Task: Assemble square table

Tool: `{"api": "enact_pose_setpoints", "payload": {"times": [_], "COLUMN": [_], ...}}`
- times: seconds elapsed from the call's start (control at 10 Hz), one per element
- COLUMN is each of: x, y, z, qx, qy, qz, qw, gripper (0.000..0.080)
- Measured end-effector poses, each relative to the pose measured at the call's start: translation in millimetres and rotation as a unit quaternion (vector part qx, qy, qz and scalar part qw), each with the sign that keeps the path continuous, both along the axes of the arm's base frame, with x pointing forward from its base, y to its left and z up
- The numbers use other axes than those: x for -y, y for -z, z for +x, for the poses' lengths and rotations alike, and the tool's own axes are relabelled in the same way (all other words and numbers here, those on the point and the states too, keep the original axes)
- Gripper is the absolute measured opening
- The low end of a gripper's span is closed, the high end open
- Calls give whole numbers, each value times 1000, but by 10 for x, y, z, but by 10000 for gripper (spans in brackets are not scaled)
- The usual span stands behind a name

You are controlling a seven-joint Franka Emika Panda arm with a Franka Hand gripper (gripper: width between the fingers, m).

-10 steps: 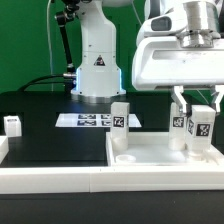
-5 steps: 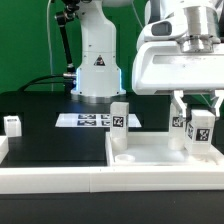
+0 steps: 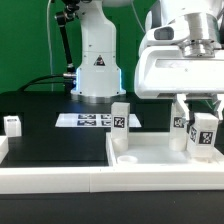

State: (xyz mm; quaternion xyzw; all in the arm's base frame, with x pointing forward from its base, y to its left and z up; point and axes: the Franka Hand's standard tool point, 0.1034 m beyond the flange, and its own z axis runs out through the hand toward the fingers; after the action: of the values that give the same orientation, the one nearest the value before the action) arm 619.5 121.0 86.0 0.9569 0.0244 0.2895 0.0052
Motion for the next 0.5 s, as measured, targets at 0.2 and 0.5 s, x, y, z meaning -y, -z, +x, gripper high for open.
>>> {"api": "enact_pose_setpoints", "payload": {"times": [0.2,0.5], "x": [0,0], "y": [1,1], "z": [0,0], "qx": [0,0], "qy": [0,0], "qz": [0,0], "qw": [1000,1000], "gripper": [481,638]}}
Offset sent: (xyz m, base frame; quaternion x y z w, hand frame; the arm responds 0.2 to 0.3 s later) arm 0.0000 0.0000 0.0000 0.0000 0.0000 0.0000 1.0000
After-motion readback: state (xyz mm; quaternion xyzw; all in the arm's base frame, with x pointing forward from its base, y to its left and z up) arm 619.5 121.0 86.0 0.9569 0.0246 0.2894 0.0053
